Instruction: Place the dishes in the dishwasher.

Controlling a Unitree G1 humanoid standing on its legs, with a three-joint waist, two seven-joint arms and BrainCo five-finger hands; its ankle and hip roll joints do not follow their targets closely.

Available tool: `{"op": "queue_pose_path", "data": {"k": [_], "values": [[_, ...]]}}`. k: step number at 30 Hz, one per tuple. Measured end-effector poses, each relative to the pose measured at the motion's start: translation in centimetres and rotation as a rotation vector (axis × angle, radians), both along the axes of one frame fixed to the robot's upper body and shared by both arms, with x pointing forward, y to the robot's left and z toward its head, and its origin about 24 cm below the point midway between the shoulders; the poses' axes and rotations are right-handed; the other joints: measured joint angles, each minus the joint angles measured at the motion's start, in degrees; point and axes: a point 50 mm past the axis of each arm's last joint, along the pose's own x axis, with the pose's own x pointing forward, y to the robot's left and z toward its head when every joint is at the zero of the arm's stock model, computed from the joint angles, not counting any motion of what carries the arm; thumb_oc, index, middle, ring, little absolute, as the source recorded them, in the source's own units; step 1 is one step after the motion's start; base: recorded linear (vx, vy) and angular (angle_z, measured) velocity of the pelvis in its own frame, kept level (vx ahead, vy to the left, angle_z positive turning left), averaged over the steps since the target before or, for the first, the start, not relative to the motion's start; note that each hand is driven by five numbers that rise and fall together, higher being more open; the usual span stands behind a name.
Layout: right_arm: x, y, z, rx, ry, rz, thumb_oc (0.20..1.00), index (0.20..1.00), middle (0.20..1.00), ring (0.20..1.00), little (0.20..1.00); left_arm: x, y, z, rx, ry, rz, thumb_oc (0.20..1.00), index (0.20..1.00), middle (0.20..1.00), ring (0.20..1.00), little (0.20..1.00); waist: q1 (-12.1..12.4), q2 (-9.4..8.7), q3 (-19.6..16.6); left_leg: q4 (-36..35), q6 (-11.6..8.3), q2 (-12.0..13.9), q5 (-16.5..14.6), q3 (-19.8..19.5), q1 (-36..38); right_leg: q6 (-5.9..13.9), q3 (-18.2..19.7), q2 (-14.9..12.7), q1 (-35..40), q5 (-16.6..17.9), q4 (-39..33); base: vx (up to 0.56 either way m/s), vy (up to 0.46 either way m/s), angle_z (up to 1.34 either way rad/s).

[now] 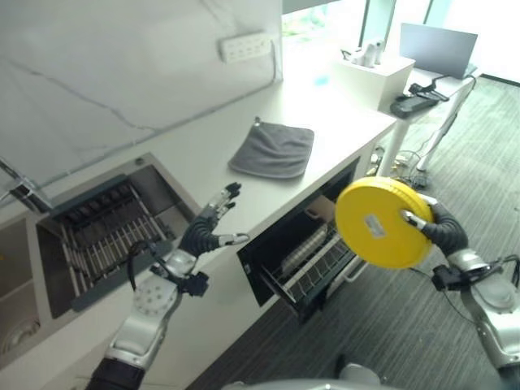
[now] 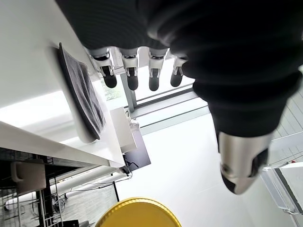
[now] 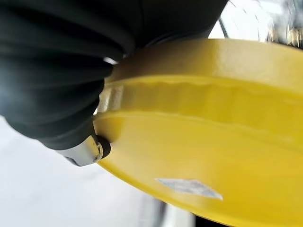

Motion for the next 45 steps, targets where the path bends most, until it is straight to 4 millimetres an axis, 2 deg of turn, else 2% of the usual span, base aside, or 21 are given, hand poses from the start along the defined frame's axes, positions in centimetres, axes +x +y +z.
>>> {"op": "queue_pose_path", "data": {"k": [2, 4, 7, 11, 13, 15, 18, 21, 25, 34, 37, 40, 43, 45], "values": [[0.0, 0.0, 0.3, -0.072, -0.029, 0.003, 0.2, 0.2, 0.2, 0.2, 0.2, 0.0, 0.2, 0.0, 0.015, 0.002, -0.002, 1.0, 1.0, 1.0, 1.0, 1.0, 0.49, 0.01, 0.13, 0.0, -0.03, -0.13, -0.03, -0.09, 0.02, 0.05, -0.06, -0.03, 0.49, 0.49, -0.8, 0.05, 0.03, 0.03], [-0.1, 0.5, 1.0, -0.281, -0.089, 0.053, 0.2, 0.2, 0.2, 0.2, 0.2, 0.0, 0.5, 0.2, 0.033, 0.002, -0.003, 1.0, 1.0, 1.0, 1.0, 1.0, 0.77, -0.28, 0.53, 0.13, -0.07, -0.35, -0.33, -1.06, -0.23, -0.1, -0.72, -0.31, 1.58, 0.58, -1.87, 0.05, 0.014, 0.15], [-0.2, 0.8, 1.4, -0.426, -0.121, 0.104, 0.2, 0.2, 0.2, 0.2, 0.2, 0.0, 0.6, 0.4, 0.041, -0.005, -0.005, 1.0, 1.0, 1.0, 1.0, 1.0, 1.13, -0.62, 0.86, 0.66, -0.09, -0.42, -0.43, -2.03, -0.63, -0.22, -1.45, -0.53, 2.01, 0.76, -2.35, 0.04, -0.003, 0.16], [-0.1, 1.8, 1.6, -0.616, -0.177, 0.203, 0.2, 0.2, 0.2, 0.2, 0.2, -0.4, 0.8, 0.7, 0.053, -0.005, -0.034, 1.0, 1.0, 1.0, 1.0, 1.0, 2.85, -1.14, 1.73, 0.93, -0.01, -0.71, -0.52, -3.04, -0.82, 0.24, -1.8, -0.91, 2.54, 1.18, -2.37, 0.04, -0.005, 0.09], [0.0, 2.1, 1.7, -0.651, -0.193, 0.221, 0.2, 0.2, 0.2, 0.2, 0.2, -0.4, 0.9, 0.8, 0.044, -0.004, -0.038, 1.0, 1.0, 1.0, 1.0, 1.0, 3.57, -1.18, 2.18, 0.96, 0.04, -0.83, -0.56, -3.1, -0.97, 0.34, -1.78, -1.0, 2.63, 1.55, -2.38, 0.02, 0.012, 0.05], [0.0, 3.2, 2.2, -0.751, -0.233, 0.292, 0.2, 0.2, 0.2, 0.2, 0.2, -0.5, 0.9, 0.8, 0.057, -0.006, -0.055, 1.0, 1.0, 1.0, 1.0, 1.0, 4.09, -1.21, 2.55, 1.29, 0.08, -0.94, -0.59, -4.17, -1.77, 0.37, -2.46, -1.28, 2.66, 1.6, -2.43, 0.0, 0.017, 0.18], [0.0, 4.5, 3.0, -0.798, -0.29, 0.354, 0.2, 0.2, 0.2, 0.2, 0.2, -0.6, 0.8, 1.1, 0.074, -0.019, -0.075, 1.0, 1.0, 1.0, 1.0, 1.0, 4.7, -1.26, 3.95, 1.89, 0.2, -0.91, -0.68, -5.25, -1.96, 0.25, -2.95, -1.37, 3.08, 1.69, -2.39, 0.01, 0.024, 0.11], [0.2, 6.2, 3.1, -0.887, -0.332, 0.473, 0.2, 0.2, 0.2, 0.2, 0.2, -0.4, 0.5, 1.3, 0.099, -0.025, -0.109, 1.0, 1.0, 1.0, 1.0, 1.0, 5.41, -1.61, 4.86, 1.88, 0.21, -1.14, -0.72, -6.22, -2.0, 0.3, -3.32, -1.62, 3.46, 1.69, -2.38, 0.04, 0.019, 0.07], [0.0, 6.8, 2.6, -0.923, -0.337, 0.533, 0.2, 0.2, 0.2, 0.2, 0.2, -0.4, 0.4, 1.3, 0.11, -0.023, -0.119, 1.0, 1.0, 1.0, 1.0, 1.0, 6.71, -1.98, 5.12, 1.88, 0.2, -1.43, -0.71, -6.6, -2.01, 0.43, -3.67, -1.97, 3.77, 1.69, -2.4, 0.05, 0.012, 0.05], [-0.6, 8.0, 0.6, -0.932, -0.291, 0.63, 0.2, 0.2, 0.2, 0.2, 0.2, -0.6, -0.5, 0.9, 0.104, -0.01, -0.159, 1.0, 1.0, 1.0, 1.0, 1.0, 7.1, -2.11, 5.33, 2.01, 0.1, -1.4, -0.65, -9.2, -1.71, 1.02, -6.18, -2.36, 6.45, 1.04, -2.41, 0.03, 0.012, 0.14], [-0.4, 7.7, -0.1, -0.921, -0.273, 0.614, 0.2, 0.2, 0.2, 0.2, 0.2, -0.7, -1.2, 0.6, 0.095, -0.004, -0.194, 1.0, 1.0, 1.0, 1.0, 1.0, 7.22, -2.08, 5.38, 2.41, 0.08, -1.43, -0.65, -9.54, -1.74, 1.41, -6.5, -2.59, 6.72, 0.59, -2.06, 0.01, 0.011, 0.09], [0.2, 7.2, -1.7, -0.911, -0.217, 0.561, 0.2, 0.2, 0.2, 0.2, 0.2, -0.9, -2.0, 0.2, 0.041, 0.032, -0.257, 1.0, 1.0, 1.0, 1.0, 1.0, 7.1, -2.18, 5.48, 2.8, 0.11, -1.62, -0.68, -10.53, -1.81, 1.71, -7.41, -3.01, 7.55, 0.28, -1.95, 0.0, -0.007, 0.14], [0.4, 6.2, -3.5, -0.895, -0.155, 0.498, 0.2, 0.2, 0.2, 0.2, 0.2, -1.3, -2.6, -0.2, -0.042, 0.091, -0.347, 1.0, 1.0, 1.0, 1.0, 1.0, 7.46, -2.49, 5.74, 2.85, 0.17, -1.62, -0.72, -10.81, -1.86, 1.84, -7.58, -3.15, 7.52, -0.28, -1.37, 0.0, -0.053, 0.07], [0.2, 5.7, -4.4, -0.897, -0.128, 0.468, 0.2, 0.2, 0.2, 0.2, 0.2, -2.3, -3.5, -0.9, -0.147, 0.2, -0.432, 1.0, 1.0, 1.0, 1.0, 1.0, 7.42, -2.76, 5.95, 2.83, 0.15, -1.53, -0.71, -10.89, -1.81, 1.87, -7.7, -3.14, 7.6, -0.7, -1.02, 0.01, -0.042, 0.05]]}}
